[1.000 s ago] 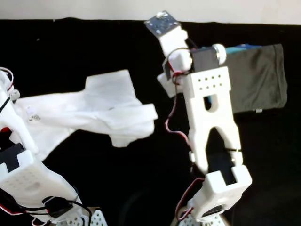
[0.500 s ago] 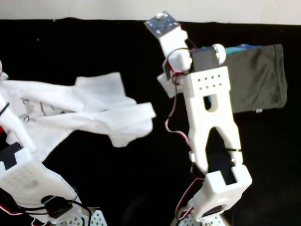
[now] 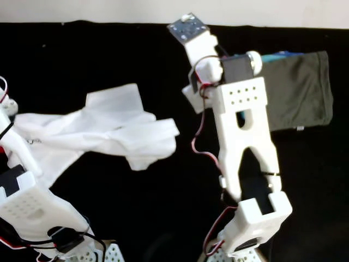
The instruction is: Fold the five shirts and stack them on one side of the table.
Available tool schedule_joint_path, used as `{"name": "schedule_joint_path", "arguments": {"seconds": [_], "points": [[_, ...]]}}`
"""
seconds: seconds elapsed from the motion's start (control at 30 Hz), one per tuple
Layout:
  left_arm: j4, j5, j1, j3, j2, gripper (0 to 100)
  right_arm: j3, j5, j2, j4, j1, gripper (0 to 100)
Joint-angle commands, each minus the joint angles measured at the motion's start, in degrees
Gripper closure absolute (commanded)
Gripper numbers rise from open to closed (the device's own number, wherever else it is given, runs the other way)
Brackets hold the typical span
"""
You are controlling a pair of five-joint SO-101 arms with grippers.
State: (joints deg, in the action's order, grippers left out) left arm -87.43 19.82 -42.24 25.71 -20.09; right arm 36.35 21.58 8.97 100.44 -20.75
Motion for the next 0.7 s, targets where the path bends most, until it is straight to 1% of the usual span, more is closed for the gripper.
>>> {"name": "schedule_joint_path", "arguments": {"seconds": [0.0, 0.1, 0.17, 0.3, 0.37, 0.43, 0.5, 0.67], "points": [[-7.3, 3.25, -0.57, -1.71, 5.14, 99, -0.13, 0.26, -2.86, 0.4, 0.48, 99.2], [-9.23, 6.24, -2.15, -7.25, 8.66, 99, 0.04, 0.26, -2.86, 0.4, 0.48, 99.2], [-7.82, 8.7, -4.0, -12.88, 11.3, 99, 0.22, 0.26, -2.86, 0.4, 0.48, 99.2], [2.02, 13.36, -8.66, -24.84, 15.6, 99, 0.22, 0.26, -2.86, 0.4, 0.48, 99.2], [7.38, 15.38, -10.95, -29.23, 17.71, 99, 0.22, 0.26, -2.86, 0.4, 0.48, 99.2], [10.46, 17.14, -13.14, -31.96, 20.0, 99, 0.22, 0.26, -2.86, 0.4, 0.48, 99.2], [10.2, 19.08, -15.6, -33.01, 22.55, 99, 0.22, 0.26, -3.03, 0.4, 0.48, 99.2], [3.78, 24.97, -19.82, -33.1, 29.05, 99, 0.22, 0.26, -3.03, 0.4, 0.31, 99.2]]}}
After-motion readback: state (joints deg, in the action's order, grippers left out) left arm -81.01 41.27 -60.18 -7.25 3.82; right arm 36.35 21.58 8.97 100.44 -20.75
